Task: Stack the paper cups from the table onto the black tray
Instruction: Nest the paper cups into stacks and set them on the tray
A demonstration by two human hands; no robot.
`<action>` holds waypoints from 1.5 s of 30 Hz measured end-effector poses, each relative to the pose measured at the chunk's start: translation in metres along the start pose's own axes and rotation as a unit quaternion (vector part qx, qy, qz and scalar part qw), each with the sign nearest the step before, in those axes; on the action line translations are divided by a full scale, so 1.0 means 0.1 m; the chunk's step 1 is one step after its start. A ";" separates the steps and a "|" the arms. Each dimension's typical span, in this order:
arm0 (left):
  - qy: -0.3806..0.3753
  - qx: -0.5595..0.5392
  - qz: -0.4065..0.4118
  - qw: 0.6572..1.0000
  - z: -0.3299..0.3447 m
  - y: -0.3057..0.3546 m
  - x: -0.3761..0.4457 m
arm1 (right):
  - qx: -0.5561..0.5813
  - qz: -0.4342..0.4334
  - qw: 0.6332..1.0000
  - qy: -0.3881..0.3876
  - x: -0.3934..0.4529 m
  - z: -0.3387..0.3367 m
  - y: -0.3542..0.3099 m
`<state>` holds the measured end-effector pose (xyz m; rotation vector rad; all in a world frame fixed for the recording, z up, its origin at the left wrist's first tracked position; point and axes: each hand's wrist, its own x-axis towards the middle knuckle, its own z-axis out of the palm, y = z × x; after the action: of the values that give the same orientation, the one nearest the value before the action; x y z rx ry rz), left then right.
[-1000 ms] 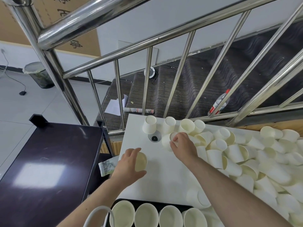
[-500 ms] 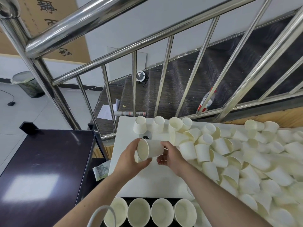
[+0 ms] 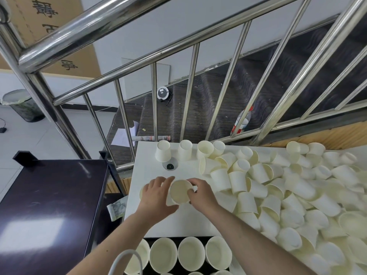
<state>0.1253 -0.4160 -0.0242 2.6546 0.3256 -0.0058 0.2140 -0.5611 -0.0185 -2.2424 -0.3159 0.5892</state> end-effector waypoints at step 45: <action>0.023 -0.057 -0.105 0.993 -0.56 -0.12 -1.61 | -0.238 -0.260 0.917 -0.187 -1.33 0.04 -0.23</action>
<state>-0.0364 -0.4177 0.0298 2.4985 0.6008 0.0060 0.0967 -0.5966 0.0380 -2.3284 -1.3281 0.6956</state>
